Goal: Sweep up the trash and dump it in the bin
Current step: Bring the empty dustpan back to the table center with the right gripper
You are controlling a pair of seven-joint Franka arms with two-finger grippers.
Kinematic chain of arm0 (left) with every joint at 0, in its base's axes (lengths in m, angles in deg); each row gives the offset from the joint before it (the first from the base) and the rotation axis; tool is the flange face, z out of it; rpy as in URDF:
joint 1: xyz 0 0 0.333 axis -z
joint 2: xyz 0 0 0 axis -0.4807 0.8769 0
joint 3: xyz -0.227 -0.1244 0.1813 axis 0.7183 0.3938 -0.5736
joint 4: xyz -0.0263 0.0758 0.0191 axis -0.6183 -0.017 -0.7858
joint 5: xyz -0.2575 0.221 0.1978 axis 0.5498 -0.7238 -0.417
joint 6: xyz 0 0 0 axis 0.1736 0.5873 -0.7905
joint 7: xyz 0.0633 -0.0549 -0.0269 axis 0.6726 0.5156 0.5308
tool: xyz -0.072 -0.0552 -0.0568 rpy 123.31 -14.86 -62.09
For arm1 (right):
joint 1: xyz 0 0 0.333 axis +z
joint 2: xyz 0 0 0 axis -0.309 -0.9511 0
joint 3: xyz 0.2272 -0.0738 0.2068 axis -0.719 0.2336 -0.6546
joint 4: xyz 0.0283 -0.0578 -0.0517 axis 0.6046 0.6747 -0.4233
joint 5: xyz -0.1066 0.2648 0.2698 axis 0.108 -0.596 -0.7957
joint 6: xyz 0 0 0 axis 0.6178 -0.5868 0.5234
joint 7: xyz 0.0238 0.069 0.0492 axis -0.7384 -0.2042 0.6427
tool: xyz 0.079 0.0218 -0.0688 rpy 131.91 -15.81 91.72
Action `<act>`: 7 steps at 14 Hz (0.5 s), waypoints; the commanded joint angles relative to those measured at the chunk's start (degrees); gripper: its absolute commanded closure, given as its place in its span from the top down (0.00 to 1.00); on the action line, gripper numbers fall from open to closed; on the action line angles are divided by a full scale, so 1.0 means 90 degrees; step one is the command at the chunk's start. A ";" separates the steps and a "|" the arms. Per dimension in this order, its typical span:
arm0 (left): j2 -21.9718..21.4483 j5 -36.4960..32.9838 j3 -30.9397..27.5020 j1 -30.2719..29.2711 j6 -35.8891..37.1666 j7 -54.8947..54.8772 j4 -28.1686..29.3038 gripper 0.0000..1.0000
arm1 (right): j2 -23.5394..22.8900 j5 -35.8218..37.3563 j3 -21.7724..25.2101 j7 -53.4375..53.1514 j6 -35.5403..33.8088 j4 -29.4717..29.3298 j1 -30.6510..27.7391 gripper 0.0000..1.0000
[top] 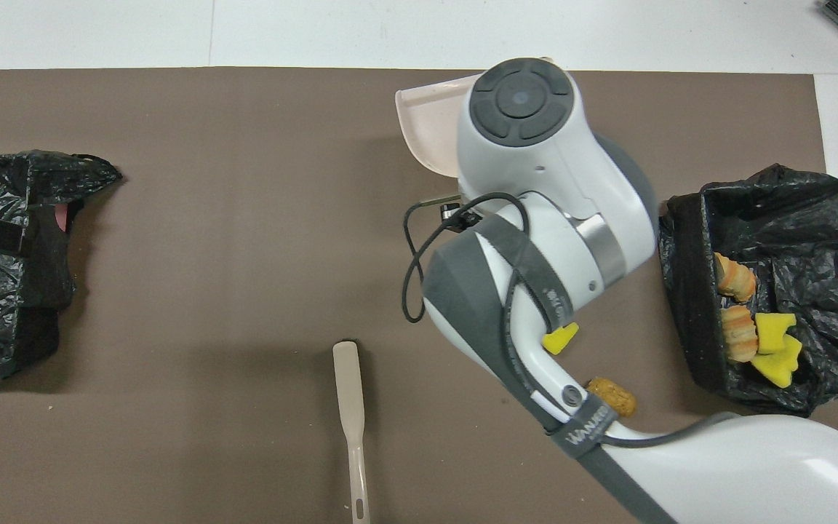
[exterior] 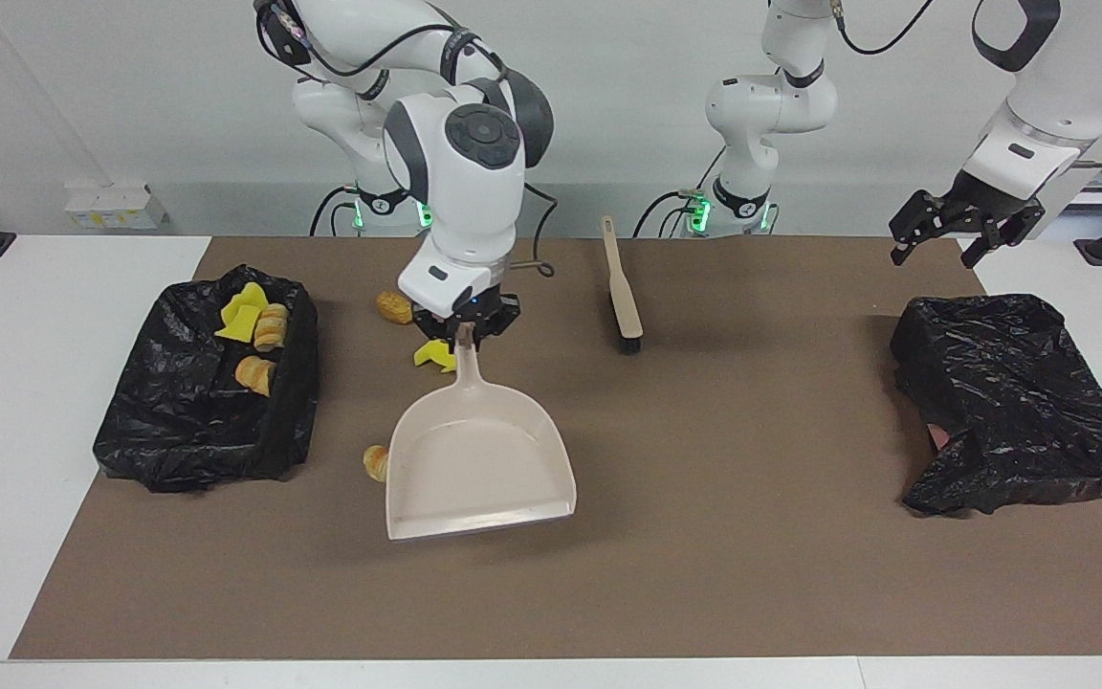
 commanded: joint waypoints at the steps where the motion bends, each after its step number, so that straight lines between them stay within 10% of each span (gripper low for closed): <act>1: -0.0190 -0.0068 -0.0003 0.0060 0.0086 0.0061 0.0199 1.00 | -0.1002 -0.0128 0.0012 -0.0882 0.0020 -0.1137 0.0600 0.00; 7: -0.0326 -0.0039 -0.0003 0.0089 0.0360 0.0061 0.0385 1.00 | -0.1795 -0.0645 0.0011 -0.1373 0.1026 -0.1256 0.1118 0.00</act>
